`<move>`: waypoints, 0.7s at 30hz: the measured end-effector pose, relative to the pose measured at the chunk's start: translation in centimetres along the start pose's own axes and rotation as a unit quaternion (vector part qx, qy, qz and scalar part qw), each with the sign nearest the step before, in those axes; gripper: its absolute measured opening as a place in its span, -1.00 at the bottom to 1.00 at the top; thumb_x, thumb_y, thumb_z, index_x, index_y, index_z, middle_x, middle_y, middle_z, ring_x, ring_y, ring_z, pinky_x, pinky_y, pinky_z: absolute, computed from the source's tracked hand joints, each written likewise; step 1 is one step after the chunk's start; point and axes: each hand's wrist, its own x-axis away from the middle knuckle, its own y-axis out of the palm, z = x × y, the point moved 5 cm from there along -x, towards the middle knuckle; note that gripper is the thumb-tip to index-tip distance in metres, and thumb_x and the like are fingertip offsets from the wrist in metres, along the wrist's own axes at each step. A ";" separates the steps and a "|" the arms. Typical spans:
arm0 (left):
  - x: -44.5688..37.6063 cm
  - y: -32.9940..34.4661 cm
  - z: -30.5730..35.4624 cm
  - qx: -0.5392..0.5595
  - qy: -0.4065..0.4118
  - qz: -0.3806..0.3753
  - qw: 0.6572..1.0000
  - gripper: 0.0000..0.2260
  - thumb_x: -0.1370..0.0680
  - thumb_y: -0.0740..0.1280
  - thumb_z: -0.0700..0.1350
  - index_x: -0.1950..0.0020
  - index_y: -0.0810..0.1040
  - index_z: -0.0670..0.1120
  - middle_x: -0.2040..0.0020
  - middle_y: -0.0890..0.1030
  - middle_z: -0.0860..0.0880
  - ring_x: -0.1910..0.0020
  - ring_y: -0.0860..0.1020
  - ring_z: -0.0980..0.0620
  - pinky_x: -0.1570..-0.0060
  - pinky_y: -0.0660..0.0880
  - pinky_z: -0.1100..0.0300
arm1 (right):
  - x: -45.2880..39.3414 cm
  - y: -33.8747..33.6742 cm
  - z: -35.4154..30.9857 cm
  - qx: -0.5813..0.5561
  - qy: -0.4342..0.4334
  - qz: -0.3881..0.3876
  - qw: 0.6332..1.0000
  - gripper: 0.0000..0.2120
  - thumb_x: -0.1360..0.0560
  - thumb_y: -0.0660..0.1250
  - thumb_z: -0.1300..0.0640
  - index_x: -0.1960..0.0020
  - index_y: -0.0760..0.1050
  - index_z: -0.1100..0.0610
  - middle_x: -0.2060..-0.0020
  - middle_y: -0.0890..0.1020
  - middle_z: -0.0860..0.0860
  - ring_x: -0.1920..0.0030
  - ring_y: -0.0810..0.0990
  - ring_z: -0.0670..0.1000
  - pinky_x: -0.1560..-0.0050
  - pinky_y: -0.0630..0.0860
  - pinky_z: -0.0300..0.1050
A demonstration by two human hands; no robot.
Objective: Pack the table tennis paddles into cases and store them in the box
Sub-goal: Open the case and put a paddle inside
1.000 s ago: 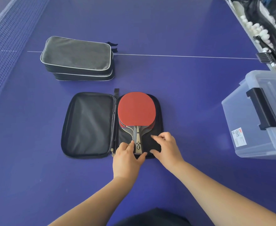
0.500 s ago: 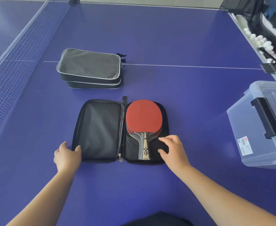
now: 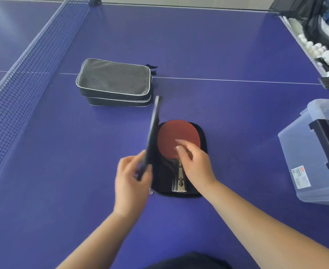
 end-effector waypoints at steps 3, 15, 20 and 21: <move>1.2 4.1 -0.1 -0.058 0.077 -0.141 0.985 -0.44 -0.47 0.48 -0.05 -0.42 0.40 0.19 -0.17 0.38 0.17 -0.20 0.41 0.17 -0.14 0.43 0.33 | -0.4 -0.5 -2.0 -0.032 0.004 0.015 0.999 -0.79 -0.59 0.27 -0.02 -0.12 0.59 0.02 0.04 0.68 -0.14 0.00 0.60 -0.21 -0.02 0.48 -0.34; -5.5 5.4 -7.2 -0.099 -0.109 -0.169 0.975 -0.47 -0.54 0.38 0.05 -0.49 0.32 0.14 -0.38 0.33 0.00 -0.32 0.40 0.04 -0.24 0.47 0.03 | -3.0 -5.8 6.4 0.089 0.128 0.062 0.986 -0.88 -0.49 0.39 0.13 -0.02 0.54 0.01 0.17 0.65 -0.01 0.15 0.61 0.03 0.10 0.54 -0.02; -7.3 6.9 -7.2 -0.032 -0.145 -0.209 0.967 -0.63 -0.59 0.33 -0.07 -0.32 0.35 0.26 -0.32 0.37 0.09 -0.10 0.54 0.12 0.08 0.45 0.25 | -3.1 -5.2 10.8 0.147 0.210 0.009 0.967 -0.56 -0.50 0.34 -0.11 -0.34 0.44 -0.03 -0.13 0.52 0.01 -0.04 0.56 0.00 0.01 0.46 -0.10; -7.6 7.1 -7.1 -0.014 -0.147 -0.220 0.964 -0.63 -0.59 0.32 -0.10 -0.29 0.34 0.28 -0.30 0.38 0.13 -0.07 0.56 0.14 0.11 0.45 0.28 | -3.2 -5.0 11.1 0.148 0.212 -0.004 0.966 -0.54 -0.51 0.33 -0.12 -0.37 0.42 -0.04 -0.15 0.54 0.01 -0.08 0.57 0.01 -0.04 0.49 -0.07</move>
